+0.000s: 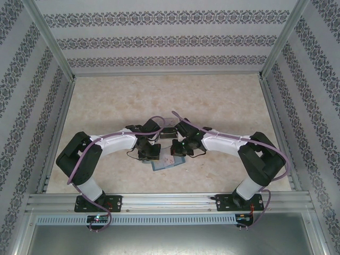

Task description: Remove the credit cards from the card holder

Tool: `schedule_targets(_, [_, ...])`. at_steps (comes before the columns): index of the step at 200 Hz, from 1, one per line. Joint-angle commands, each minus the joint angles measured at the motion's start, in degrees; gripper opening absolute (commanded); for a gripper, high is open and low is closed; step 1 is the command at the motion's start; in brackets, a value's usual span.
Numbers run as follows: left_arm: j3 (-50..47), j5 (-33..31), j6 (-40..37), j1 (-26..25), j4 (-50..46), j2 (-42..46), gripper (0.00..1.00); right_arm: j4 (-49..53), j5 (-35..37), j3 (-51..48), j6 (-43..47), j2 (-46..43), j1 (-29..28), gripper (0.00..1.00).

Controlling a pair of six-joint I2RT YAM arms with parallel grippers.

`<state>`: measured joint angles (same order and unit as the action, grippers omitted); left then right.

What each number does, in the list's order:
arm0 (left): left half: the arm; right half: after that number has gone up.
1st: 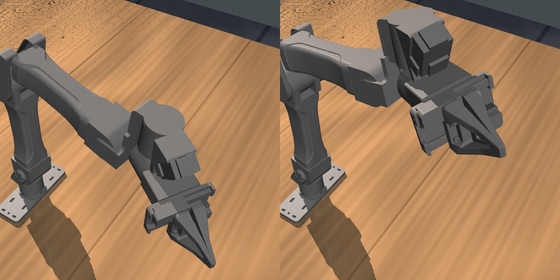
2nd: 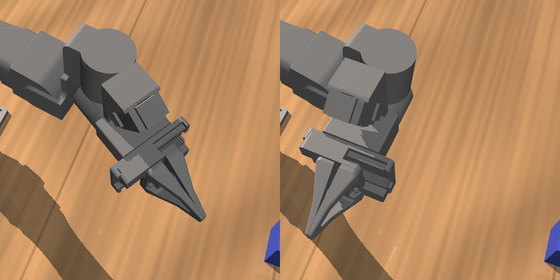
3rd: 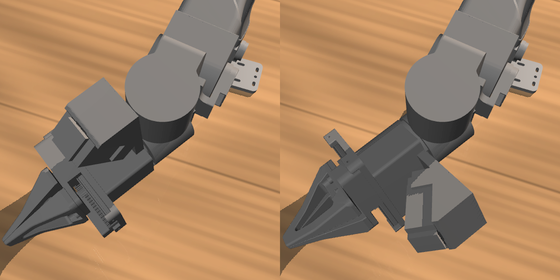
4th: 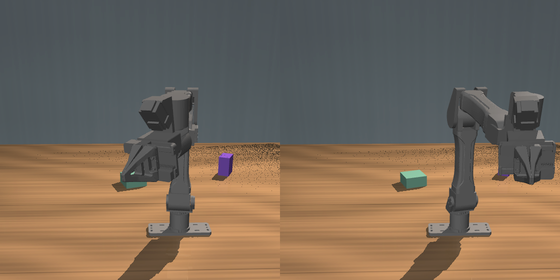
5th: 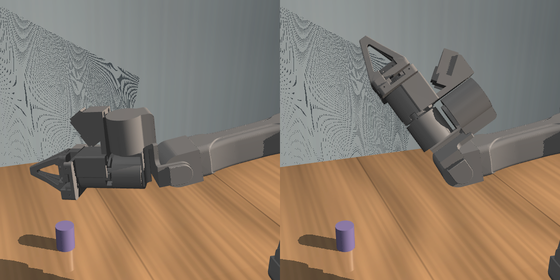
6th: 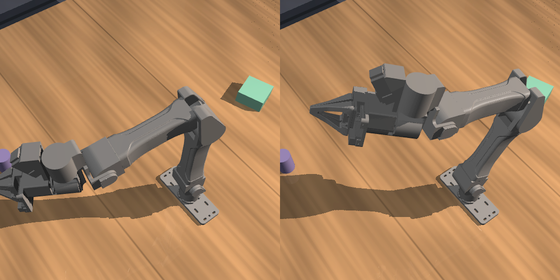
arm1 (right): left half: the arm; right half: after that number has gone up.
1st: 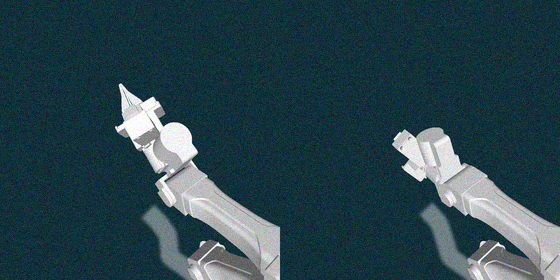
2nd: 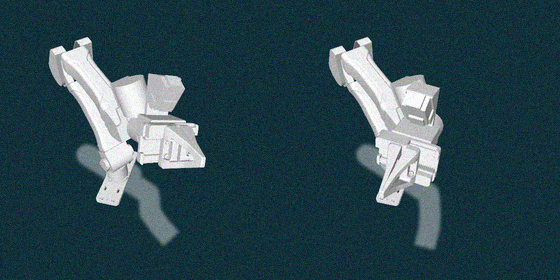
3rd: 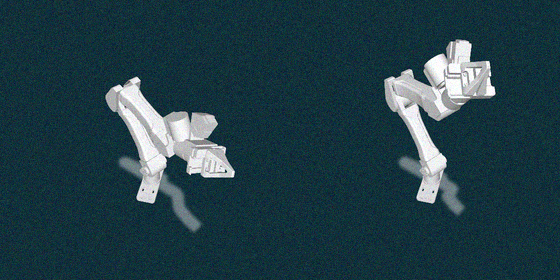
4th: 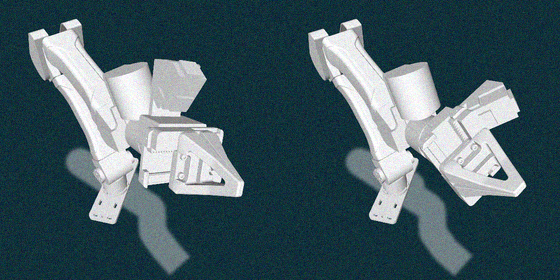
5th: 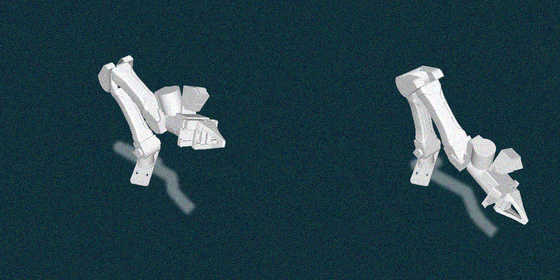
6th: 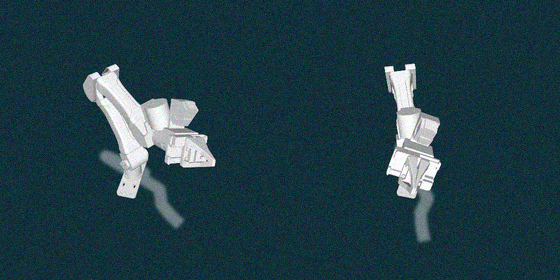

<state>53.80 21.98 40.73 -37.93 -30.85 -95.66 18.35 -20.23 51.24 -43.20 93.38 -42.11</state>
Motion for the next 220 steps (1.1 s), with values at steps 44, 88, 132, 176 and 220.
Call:
schedule_targets(44, [-1.06,-1.63,-0.49,-0.74,-1.89,1.22,0.00,9.45,6.82,4.15,4.14,-2.03,-0.67,0.00])
schedule_targets(88, [-1.24,-1.74,-0.53,-0.74,-2.02,1.61,0.00,11.42,8.62,6.01,4.90,-1.45,-1.78,0.00])
schedule_targets(132, [-1.24,-1.77,-0.49,-0.74,-2.06,1.97,0.00,12.78,9.69,7.25,5.75,-1.31,-2.32,0.00])
schedule_targets(176, [-1.27,-1.68,-0.39,-0.74,-1.94,2.21,0.00,12.33,8.93,8.81,5.24,0.52,-5.06,0.00])
schedule_targets(220, [-1.40,-1.43,-0.51,-0.74,-1.93,2.40,0.00,11.31,8.25,9.68,2.86,1.58,-7.24,0.13])
